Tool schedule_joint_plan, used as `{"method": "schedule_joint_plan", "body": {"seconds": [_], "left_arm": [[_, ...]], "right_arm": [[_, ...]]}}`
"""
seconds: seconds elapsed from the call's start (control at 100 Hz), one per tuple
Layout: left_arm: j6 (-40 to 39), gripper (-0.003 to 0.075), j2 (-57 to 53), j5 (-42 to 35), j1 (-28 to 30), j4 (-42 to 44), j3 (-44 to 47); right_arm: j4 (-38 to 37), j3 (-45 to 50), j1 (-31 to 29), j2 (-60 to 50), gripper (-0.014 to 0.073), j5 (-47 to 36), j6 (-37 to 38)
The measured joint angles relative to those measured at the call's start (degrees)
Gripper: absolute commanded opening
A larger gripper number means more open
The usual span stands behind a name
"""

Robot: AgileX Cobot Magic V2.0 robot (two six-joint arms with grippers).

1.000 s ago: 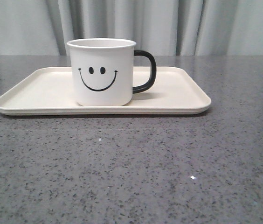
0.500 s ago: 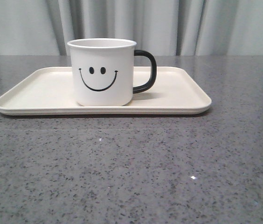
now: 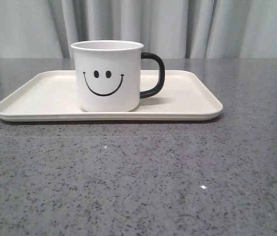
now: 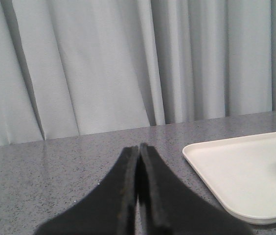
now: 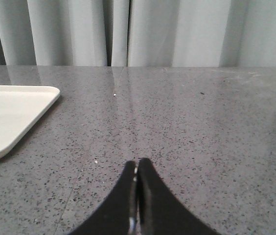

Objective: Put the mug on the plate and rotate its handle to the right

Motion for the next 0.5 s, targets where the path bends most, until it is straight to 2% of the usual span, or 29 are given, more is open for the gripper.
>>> {"method": "schedule_joint_plan", "body": {"seconds": [0.5], "left_arm": [[0.0, -0.002, 0.0, 0.0, 0.0, 0.0, 0.0]], "right_arm": [[0.0, 0.0, 0.0, 0.0, -0.0111, 0.0, 0.0]]}}
